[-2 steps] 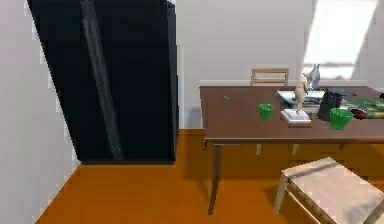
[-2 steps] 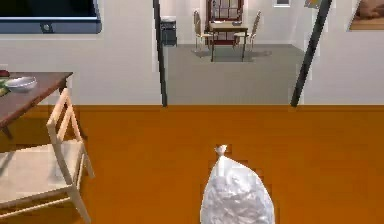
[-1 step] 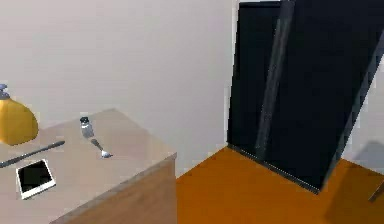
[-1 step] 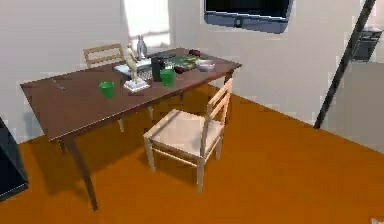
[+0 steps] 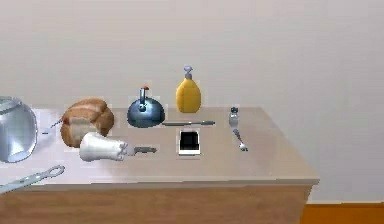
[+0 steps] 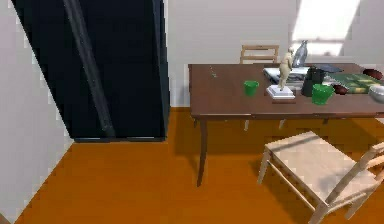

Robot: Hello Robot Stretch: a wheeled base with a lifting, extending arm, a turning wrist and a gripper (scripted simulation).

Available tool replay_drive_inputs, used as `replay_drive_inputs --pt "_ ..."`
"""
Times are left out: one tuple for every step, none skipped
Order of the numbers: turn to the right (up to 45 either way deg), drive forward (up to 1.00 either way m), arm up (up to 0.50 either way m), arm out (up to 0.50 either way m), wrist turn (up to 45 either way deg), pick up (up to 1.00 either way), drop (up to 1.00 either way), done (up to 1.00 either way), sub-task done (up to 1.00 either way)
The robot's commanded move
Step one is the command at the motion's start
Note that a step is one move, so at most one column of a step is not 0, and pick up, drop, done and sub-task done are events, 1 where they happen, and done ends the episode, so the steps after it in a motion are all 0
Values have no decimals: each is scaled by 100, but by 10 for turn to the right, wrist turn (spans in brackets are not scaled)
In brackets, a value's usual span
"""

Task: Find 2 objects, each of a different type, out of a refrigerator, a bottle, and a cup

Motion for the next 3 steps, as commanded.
replay_drive_inputs --pt "0 10 0 0 0 0 0 0 0" --pt "-210 0 0 0 0 0 0 0 0" --pt "0 0 0 0 0 0 0 0 100"
